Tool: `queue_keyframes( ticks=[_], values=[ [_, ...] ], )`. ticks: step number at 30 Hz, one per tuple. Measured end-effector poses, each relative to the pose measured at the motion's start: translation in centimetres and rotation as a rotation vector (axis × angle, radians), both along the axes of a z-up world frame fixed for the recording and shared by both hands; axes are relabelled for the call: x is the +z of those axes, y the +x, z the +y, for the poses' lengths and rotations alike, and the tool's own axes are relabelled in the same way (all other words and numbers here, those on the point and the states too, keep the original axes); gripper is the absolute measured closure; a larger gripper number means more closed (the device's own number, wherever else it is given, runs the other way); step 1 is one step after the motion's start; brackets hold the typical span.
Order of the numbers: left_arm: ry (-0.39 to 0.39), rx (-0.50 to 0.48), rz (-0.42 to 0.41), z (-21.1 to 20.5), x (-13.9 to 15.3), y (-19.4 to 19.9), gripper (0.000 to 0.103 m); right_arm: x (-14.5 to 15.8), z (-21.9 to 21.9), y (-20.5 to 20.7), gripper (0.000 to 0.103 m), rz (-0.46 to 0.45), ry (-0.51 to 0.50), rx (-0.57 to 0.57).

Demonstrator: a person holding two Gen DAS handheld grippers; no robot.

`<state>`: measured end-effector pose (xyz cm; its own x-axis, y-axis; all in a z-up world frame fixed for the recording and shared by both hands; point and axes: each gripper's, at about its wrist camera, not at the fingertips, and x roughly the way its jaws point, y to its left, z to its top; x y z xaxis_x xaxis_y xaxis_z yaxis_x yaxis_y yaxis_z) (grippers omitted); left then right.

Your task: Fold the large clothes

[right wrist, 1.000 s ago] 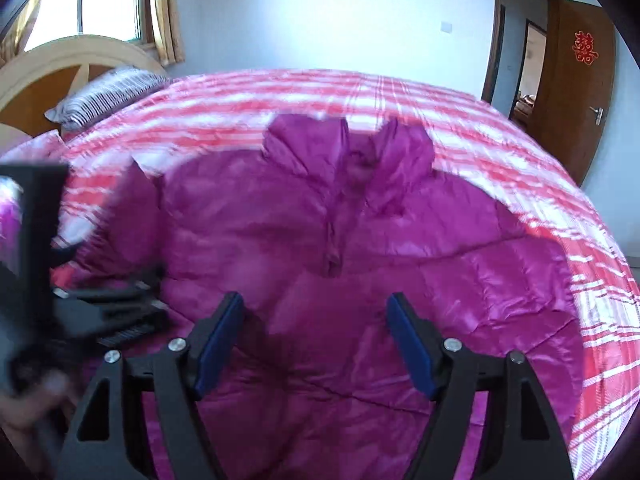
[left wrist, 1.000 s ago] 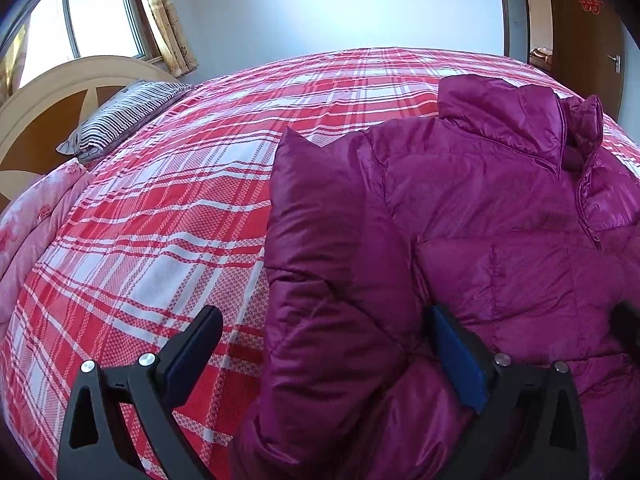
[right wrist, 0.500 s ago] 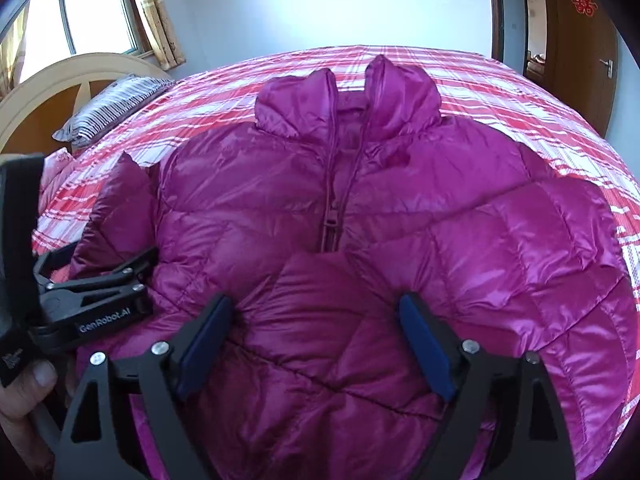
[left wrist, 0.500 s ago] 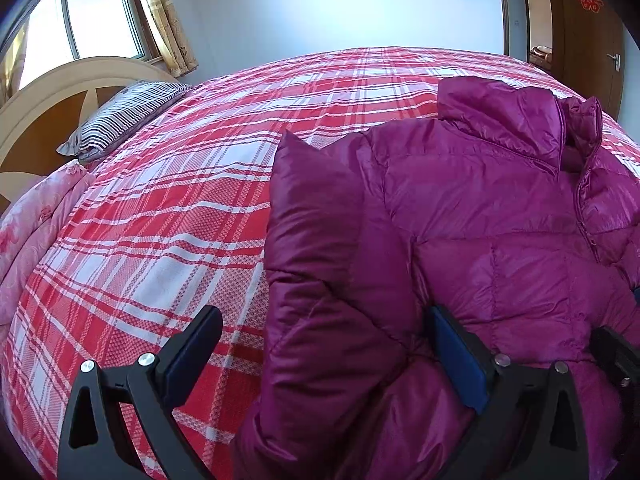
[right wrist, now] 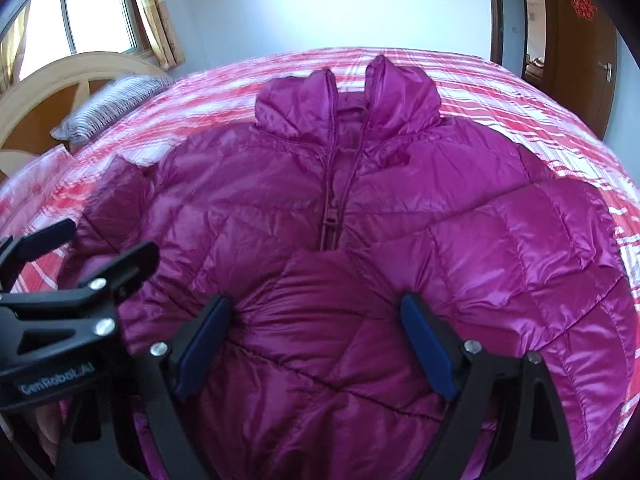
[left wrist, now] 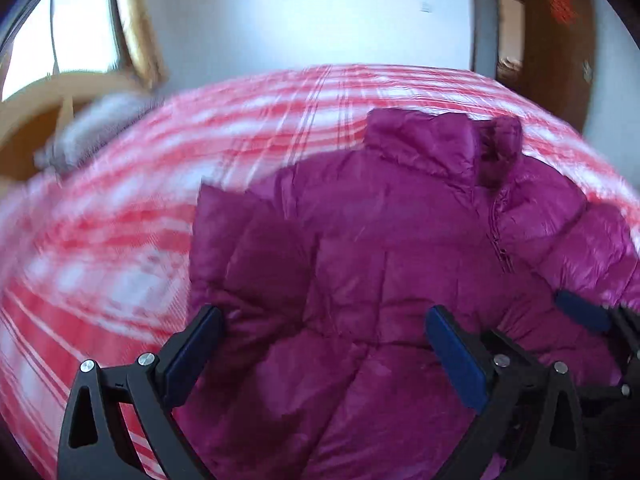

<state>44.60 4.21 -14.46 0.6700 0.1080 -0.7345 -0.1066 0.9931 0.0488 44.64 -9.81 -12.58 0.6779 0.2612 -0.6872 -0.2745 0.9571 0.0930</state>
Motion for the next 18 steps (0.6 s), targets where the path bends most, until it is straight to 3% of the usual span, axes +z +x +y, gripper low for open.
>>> queue_keyframes(
  ticks=[3,6,18],
  values=[
    [-0.051,0.026,0.011,1.3,-0.7,0.2,0.001,-0.2,0.3,0.0,0.013,-0.001,-0.006,-0.001],
    [-0.011,0.033,0.034,1.6,-1.5,0.6,0.001,-0.3,0.5,0.0,0.013,-0.001,0.0,-0.001],
    [0.018,0.039,0.067,1.3,-2.8,1.2,0.001,-0.2,0.8,0.4,0.013,0.011,-0.038,-0.009]
  ],
)
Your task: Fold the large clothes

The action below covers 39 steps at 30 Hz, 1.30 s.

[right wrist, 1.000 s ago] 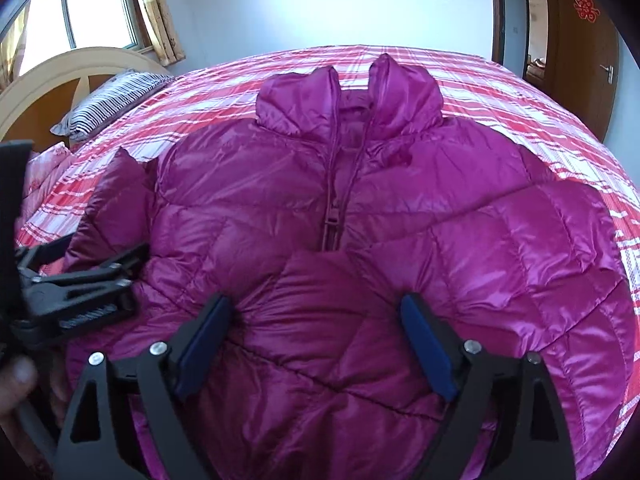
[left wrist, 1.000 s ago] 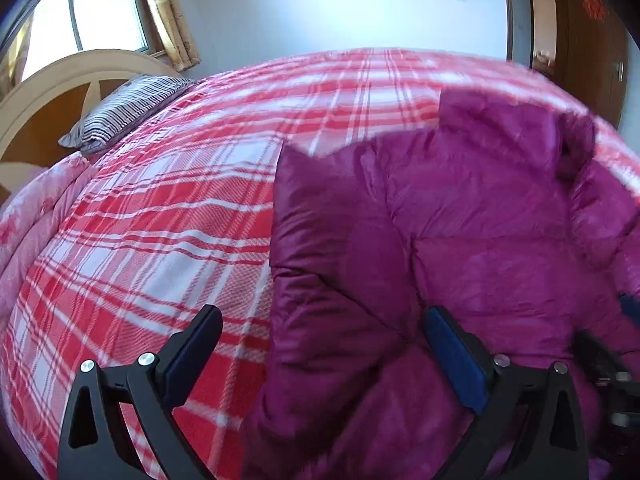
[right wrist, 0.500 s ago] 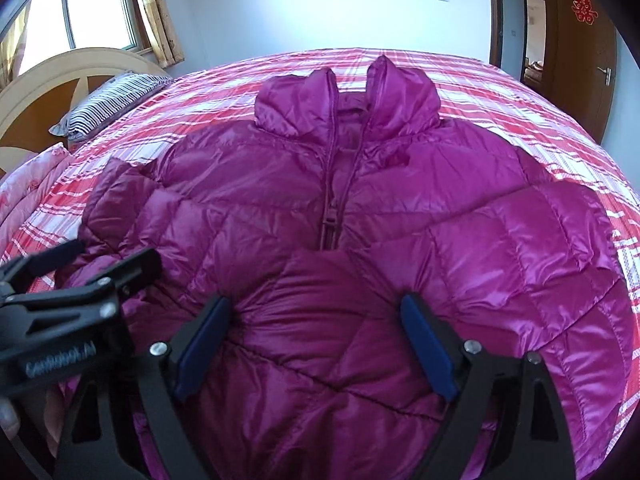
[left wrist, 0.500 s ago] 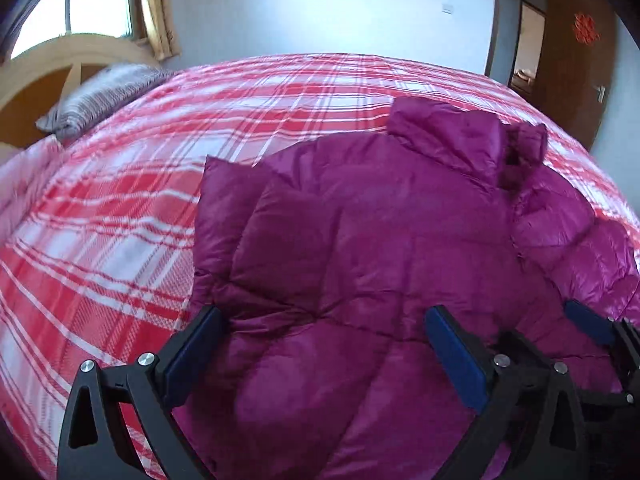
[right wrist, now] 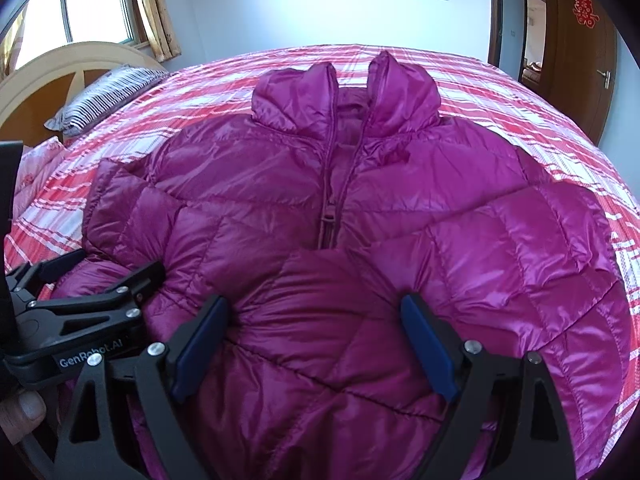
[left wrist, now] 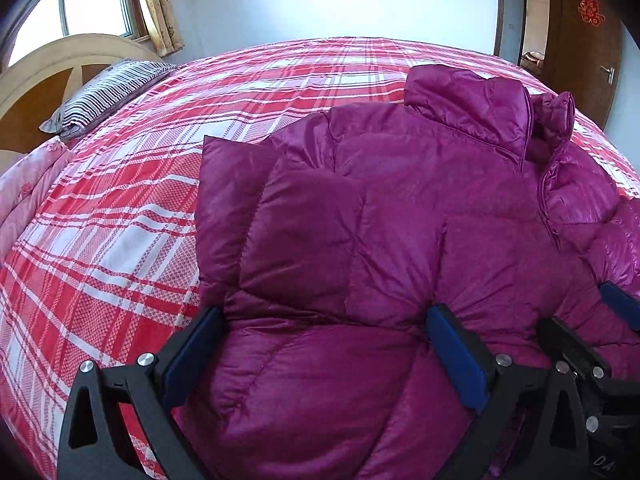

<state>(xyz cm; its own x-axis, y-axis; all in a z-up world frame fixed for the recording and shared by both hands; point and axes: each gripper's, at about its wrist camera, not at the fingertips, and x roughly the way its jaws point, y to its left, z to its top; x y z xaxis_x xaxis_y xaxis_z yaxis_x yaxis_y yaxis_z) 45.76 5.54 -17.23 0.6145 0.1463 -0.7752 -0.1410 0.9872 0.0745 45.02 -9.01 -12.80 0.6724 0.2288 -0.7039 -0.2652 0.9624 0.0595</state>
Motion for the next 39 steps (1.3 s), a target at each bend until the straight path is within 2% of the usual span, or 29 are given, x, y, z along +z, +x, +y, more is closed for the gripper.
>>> queue_keyframes(
  ticks=[22,29,31,33,37,39],
  values=[
    [-0.012,0.003,-0.005,0.2,-0.3,0.0,0.001,-0.1,-0.2,0.2,0.011,0.012,0.011,0.006],
    [-0.07,-0.008,-0.002,0.9,0.0,-0.1,0.001,0.0,-0.2,0.1,0.01,0.008,0.012,0.008],
    [-0.074,-0.03,0.016,1.2,0.7,-0.3,0.001,0.1,-0.1,0.1,0.01,0.008,0.01,0.009],
    [-0.081,-0.024,-0.004,1.8,2.2,-1.2,0.001,0.4,-0.3,0.0,0.009,0.013,0.018,0.02],
    [-0.1,-0.046,-0.118,2.9,6.9,-2.5,0.001,1.5,-1.2,-1.0,0.009,0.018,0.057,0.072],
    [-0.104,-0.049,-0.146,3.0,8.8,-2.0,0.001,2.1,-1.5,-1.4,0.009,0.02,0.068,0.096]
  ],
)
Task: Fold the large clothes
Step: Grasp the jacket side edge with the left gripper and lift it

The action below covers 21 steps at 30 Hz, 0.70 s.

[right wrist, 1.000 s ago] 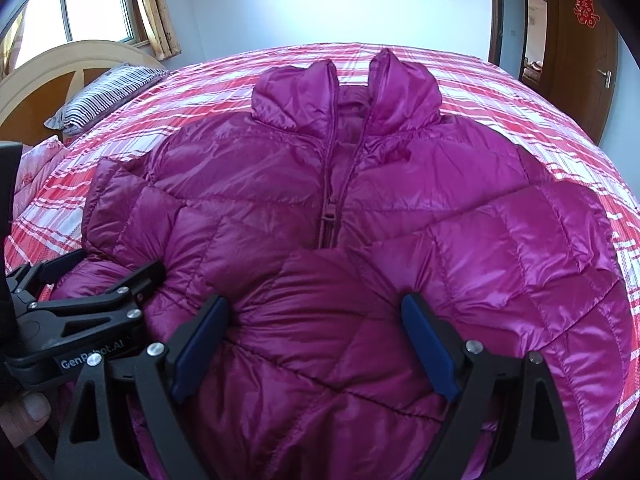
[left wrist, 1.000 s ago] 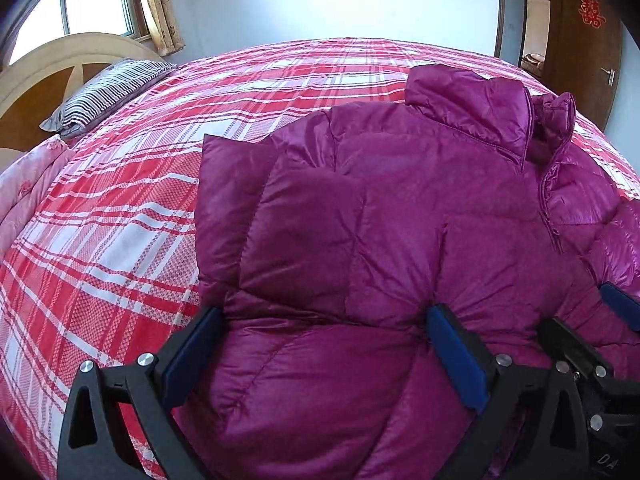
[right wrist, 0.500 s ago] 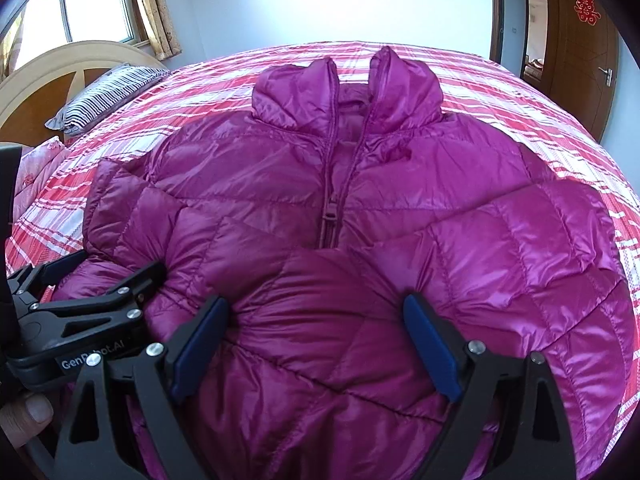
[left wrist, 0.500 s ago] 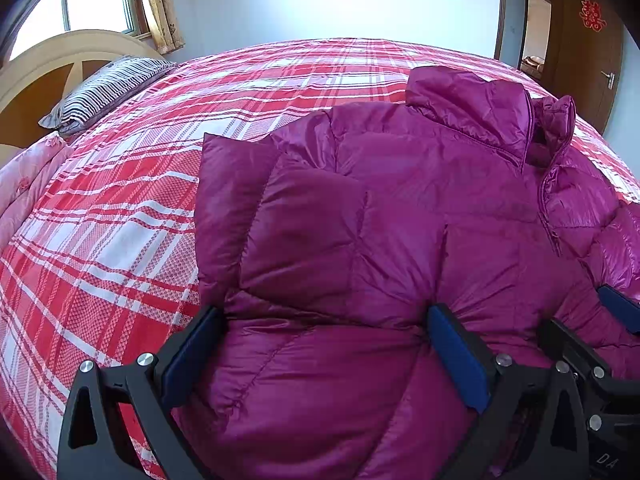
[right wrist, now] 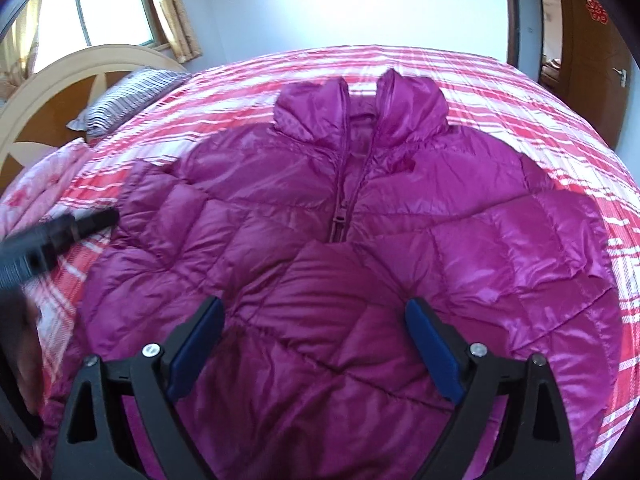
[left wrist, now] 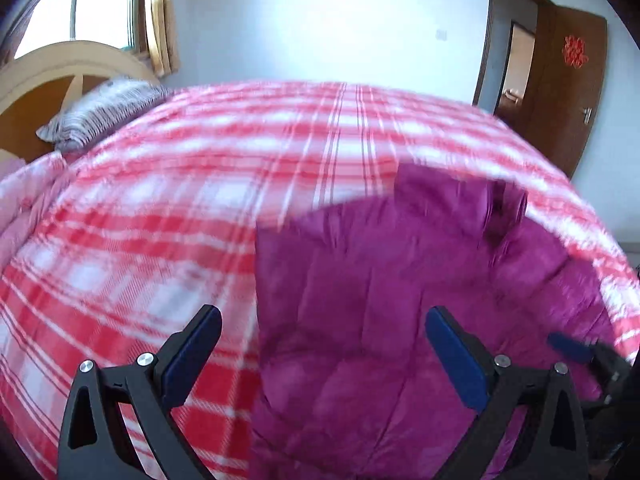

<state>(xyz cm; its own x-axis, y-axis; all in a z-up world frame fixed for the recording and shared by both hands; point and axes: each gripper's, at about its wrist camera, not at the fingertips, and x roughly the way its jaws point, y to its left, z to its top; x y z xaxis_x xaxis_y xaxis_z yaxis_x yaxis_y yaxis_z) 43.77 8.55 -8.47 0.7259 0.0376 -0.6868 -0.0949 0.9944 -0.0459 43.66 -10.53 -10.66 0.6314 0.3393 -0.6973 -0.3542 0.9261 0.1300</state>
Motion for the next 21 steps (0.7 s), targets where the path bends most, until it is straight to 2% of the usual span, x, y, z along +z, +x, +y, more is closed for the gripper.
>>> queue_keyframes(
  ticks=[3,8,11,13,14,17,18,19,20,21],
  values=[
    [-0.042,-0.05,0.005,-0.8,2.6,2.8,0.001,1.2,-0.3,-0.2,0.009,0.006,0.04,0.045],
    [-0.021,-0.122,0.014,-4.1,4.2,8.9,0.001,4.5,-1.8,0.5,0.009,-0.049,0.103,0.016],
    [-0.03,-0.116,0.053,-6.0,3.5,13.8,0.001,5.2,-2.9,0.7,0.008,-0.066,0.132,-0.021],
    [-0.085,-0.1,0.137,-6.8,1.9,17.9,0.001,5.2,-3.5,0.7,0.008,-0.061,0.126,-0.034],
    [-0.088,-0.1,0.167,-7.1,1.3,19.6,0.001,5.1,-3.8,0.5,0.008,-0.058,0.117,-0.032],
    [-0.021,-0.052,0.255,-8.2,-1.4,23.2,0.001,4.8,-4.9,0.1,0.008,-0.065,0.067,-0.035],
    [0.015,-0.055,0.274,-8.5,-2.3,23.7,0.005,4.7,-5.3,0.0,0.008,-0.069,0.051,-0.038],
    [0.047,-0.054,0.274,-8.7,-2.8,23.8,0.027,4.7,-5.7,-0.1,0.008,-0.074,0.041,-0.039],
    [0.054,-0.076,0.269,-8.8,-3.1,23.6,0.041,4.9,-6.4,-0.2,0.008,-0.082,0.032,-0.041],
    [0.042,-0.119,0.271,-8.9,-3.4,23.3,0.068,5.1,-7.0,-0.2,0.008,-0.088,0.028,-0.043]
  ],
)
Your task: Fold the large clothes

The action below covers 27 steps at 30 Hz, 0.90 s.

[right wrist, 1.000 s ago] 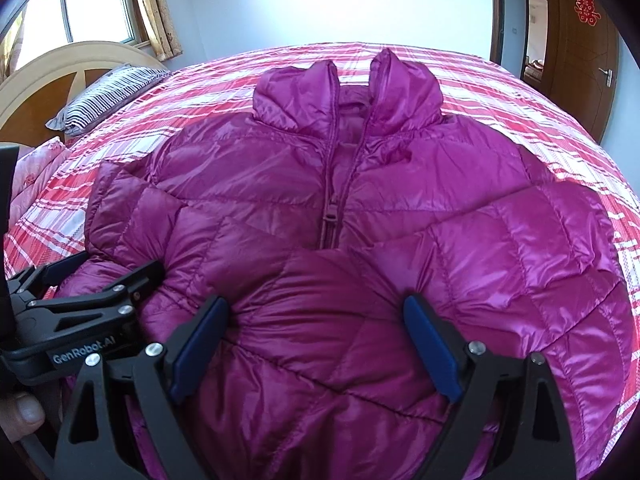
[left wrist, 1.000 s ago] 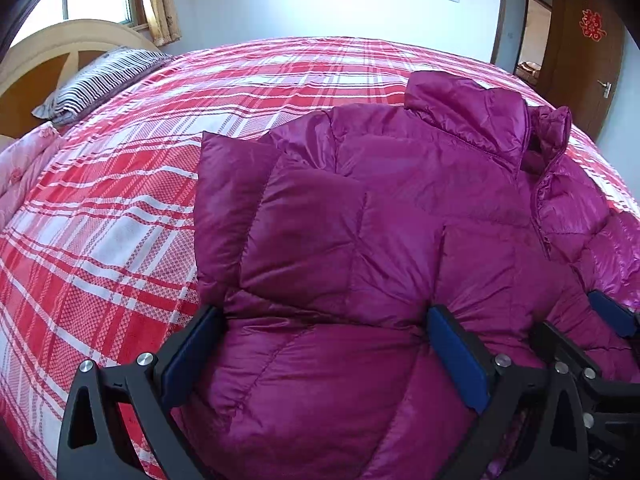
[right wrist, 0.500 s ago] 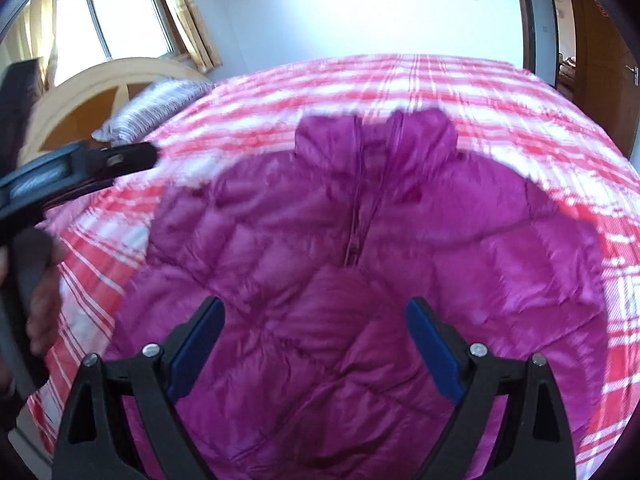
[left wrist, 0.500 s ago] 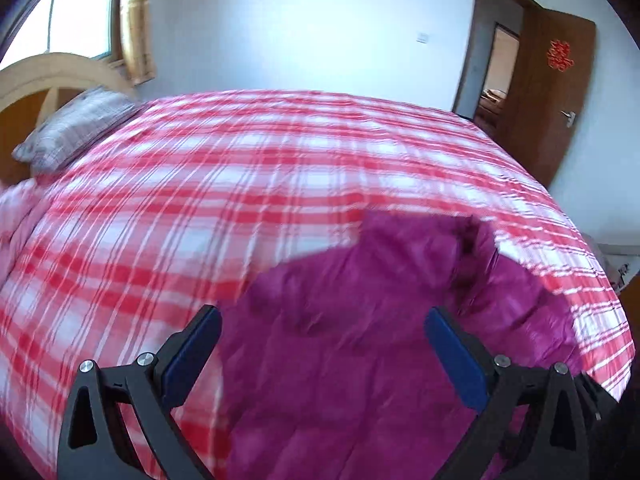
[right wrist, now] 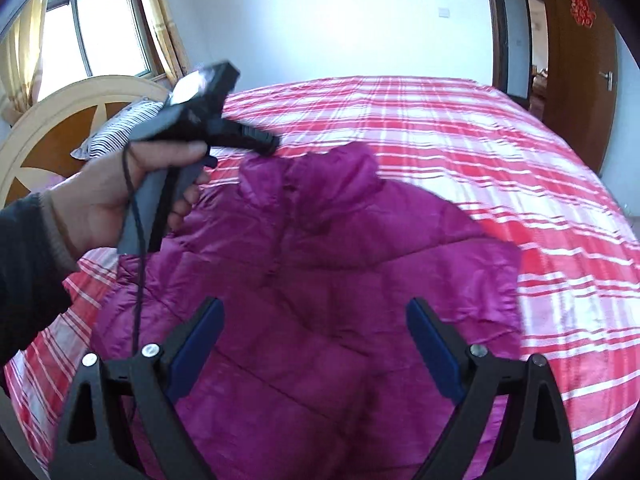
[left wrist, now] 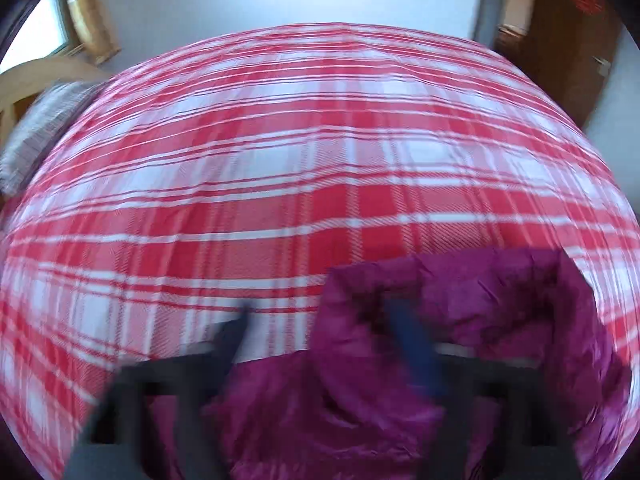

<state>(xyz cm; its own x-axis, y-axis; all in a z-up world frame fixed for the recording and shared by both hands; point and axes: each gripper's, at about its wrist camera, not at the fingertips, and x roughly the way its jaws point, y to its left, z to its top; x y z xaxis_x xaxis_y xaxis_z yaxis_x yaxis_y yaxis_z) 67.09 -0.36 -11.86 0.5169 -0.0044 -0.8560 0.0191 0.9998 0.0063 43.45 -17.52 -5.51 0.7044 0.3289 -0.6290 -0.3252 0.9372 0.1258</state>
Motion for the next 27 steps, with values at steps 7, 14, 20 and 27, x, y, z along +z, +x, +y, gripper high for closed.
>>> queue_keyframes(
  ticks=[7,14,20,27],
  values=[
    [-0.009,-0.117,-0.156,0.1,2.2,-4.4,0.09,1.4,-2.3,4.2,0.008,-0.044,-0.002,-0.055],
    [0.034,-0.219,-0.232,-0.2,3.3,-6.9,0.09,4.4,-1.4,12.4,0.009,-0.028,0.046,-0.109],
    [0.056,-0.264,-0.263,0.2,2.8,-8.0,0.09,4.1,1.9,18.9,0.027,0.05,-0.094,-0.101],
    [0.015,-0.283,-0.261,1.5,2.1,-8.4,0.09,0.8,2.3,21.2,0.068,0.113,-0.232,-0.074]
  ],
)
